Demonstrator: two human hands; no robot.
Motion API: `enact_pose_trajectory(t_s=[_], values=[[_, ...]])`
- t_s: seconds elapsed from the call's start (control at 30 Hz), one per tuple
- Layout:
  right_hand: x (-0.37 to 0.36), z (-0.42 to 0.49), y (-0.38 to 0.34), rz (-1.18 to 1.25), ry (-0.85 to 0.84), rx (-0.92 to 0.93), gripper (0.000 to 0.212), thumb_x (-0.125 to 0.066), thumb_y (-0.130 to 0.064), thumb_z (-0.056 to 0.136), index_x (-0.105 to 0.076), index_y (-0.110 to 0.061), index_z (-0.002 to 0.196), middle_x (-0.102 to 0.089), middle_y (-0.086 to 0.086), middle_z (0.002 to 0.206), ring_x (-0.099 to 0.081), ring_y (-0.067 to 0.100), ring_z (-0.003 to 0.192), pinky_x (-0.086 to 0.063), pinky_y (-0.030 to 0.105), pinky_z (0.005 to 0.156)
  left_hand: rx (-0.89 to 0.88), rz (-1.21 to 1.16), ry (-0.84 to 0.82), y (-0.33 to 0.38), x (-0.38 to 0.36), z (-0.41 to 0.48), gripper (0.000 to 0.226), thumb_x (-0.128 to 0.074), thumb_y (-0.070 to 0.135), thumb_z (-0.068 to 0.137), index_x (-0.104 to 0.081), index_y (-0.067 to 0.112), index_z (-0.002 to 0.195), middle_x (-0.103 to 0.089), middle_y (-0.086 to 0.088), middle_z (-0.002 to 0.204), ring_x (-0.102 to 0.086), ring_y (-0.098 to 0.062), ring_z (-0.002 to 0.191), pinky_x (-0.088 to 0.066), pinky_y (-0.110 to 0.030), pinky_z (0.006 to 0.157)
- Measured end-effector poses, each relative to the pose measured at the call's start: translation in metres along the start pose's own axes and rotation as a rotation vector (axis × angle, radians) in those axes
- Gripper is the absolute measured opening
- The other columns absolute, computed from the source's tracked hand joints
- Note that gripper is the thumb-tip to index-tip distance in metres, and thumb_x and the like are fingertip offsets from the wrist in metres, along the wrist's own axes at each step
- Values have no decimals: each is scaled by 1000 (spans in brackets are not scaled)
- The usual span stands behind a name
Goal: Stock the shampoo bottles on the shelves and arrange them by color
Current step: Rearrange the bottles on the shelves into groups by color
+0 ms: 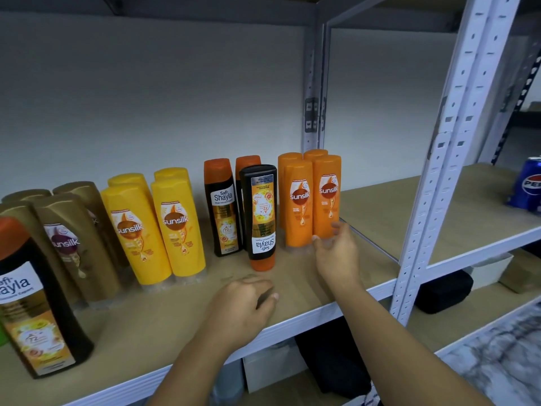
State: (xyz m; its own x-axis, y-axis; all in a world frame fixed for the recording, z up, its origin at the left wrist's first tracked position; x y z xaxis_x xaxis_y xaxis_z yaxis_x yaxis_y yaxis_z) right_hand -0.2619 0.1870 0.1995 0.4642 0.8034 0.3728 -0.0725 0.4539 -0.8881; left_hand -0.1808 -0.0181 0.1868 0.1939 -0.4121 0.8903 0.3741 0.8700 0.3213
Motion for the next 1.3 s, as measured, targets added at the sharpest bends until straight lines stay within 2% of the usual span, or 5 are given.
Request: enact_pose_trajectory(t_s=[0.67,0.77,0.93,1.1,1.3], values=[[5,6,4,147,-98,-32,52,-59,-34,99,-36,-28,145,-54,0,142,-54,25,129,-47,48,102,-59,-75,51,11,-1,2,29,-53,38,99,-70,17,111,-69,7,116,-59,-8,107,-49,-32,92],[4,1,3,48,-41,2,41,-61,-34,98,-47,-26,135,-59,0,133,-59,23,120,-51,44,97,-69,-73,66,11,-1,2,29,-53,38,99,-70,18,112,-69,7,117,-59,-9,108,-49,-32,92],[-8,-11,-3,-115,-186,141,20,-60,-33,97,-66,-26,115,-62,-4,112,-59,13,99,-48,29,85,-91,-49,63,9,-2,2,31,-49,40,99,-69,19,109,-69,7,113,-59,-9,105,-49,-35,89],[-20,-21,-5,-402,-241,263,34,-57,-41,92,-64,-32,125,-64,4,119,-59,28,113,-49,39,95,-71,-41,42,5,-4,2,41,-41,48,96,-67,19,107,-68,8,112,-59,-10,104,-50,-37,87],[-20,-22,-7,-490,-249,280,35,-54,-43,94,-61,-35,127,-63,6,121,-56,30,115,-48,39,97,-68,-50,16,3,-6,3,45,-37,51,94,-66,19,107,-67,7,112,-59,-10,104,-51,-37,87]])
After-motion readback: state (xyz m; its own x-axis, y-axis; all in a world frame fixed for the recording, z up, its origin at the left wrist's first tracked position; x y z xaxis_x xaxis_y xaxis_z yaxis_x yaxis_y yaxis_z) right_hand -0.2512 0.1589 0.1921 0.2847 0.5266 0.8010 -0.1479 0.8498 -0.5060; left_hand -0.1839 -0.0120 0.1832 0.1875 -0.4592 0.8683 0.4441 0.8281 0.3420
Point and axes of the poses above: each hand's wrist, its own z-axis towards the middle knuckle, its own x-axis out of the back of the hand, y = z × x, the point moved 2 cm from there along z, towards the middle knuckle
